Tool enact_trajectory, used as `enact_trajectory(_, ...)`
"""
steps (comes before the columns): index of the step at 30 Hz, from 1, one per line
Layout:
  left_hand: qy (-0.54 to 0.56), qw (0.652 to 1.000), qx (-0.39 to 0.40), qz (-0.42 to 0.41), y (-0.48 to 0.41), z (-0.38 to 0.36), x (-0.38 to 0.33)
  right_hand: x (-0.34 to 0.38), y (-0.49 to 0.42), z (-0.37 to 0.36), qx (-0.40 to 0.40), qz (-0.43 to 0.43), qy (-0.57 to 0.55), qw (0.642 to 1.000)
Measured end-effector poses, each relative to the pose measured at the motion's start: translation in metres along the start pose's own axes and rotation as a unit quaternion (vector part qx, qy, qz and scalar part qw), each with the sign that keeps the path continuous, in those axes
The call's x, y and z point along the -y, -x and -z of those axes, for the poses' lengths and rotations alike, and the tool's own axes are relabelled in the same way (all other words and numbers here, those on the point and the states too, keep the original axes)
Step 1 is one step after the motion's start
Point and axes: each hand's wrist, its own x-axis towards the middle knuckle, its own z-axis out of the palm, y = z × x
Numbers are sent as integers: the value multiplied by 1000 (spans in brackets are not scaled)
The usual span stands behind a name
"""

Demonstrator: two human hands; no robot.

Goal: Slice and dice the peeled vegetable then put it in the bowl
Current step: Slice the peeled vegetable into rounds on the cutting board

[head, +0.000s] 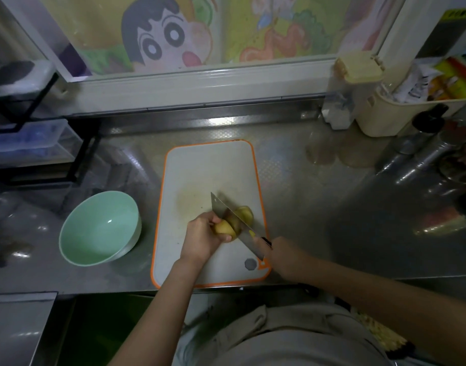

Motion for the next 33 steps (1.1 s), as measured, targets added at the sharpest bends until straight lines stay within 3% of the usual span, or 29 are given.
enact_trajectory(15,6,1000,11,8,-1,3,0,18,-35,-14,-28,39,-40,998)
enact_trajectory(33,2,1000,20,20,-6,2,4,10,-78,-33,-79,19,-56,995)
